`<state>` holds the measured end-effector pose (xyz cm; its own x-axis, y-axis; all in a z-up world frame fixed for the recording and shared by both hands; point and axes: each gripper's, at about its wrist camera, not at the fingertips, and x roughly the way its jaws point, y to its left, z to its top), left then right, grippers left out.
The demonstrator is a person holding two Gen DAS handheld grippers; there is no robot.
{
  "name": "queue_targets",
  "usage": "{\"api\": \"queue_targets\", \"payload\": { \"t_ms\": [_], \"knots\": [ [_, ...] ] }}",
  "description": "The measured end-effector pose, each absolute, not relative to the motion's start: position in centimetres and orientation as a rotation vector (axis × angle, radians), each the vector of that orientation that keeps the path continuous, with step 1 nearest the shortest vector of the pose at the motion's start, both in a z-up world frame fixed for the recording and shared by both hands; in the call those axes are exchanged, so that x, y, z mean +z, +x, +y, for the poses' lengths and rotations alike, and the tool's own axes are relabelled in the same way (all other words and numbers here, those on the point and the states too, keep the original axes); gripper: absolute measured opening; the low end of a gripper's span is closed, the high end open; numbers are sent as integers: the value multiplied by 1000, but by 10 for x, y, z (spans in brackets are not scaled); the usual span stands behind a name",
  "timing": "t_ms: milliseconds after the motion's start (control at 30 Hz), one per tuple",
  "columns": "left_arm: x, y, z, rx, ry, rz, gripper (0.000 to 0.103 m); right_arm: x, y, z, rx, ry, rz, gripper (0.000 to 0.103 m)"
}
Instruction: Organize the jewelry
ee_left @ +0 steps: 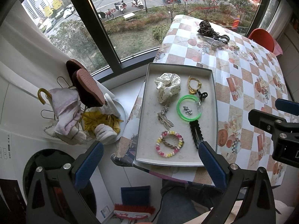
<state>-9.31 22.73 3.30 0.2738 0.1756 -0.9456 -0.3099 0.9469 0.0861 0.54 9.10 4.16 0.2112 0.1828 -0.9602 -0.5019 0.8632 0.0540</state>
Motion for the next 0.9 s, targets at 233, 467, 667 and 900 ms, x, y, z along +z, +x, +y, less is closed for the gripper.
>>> {"api": "queue_targets", "payload": {
  "t_ms": [233,467,667,900],
  "knots": [
    [33,-93,227,327,-122,1253,103,42,8,91,487,-296,1276,87],
    [33,-90,225,328,-122,1253,103,42,7,90,489,-296,1277,87],
    [33,-89,225,329,-121,1253,103,42,9,90,489,-297,1277,87],
    [33,-88,224,329,-121,1254,103,41,8,90,488,-296,1279,87]
  ]
}}
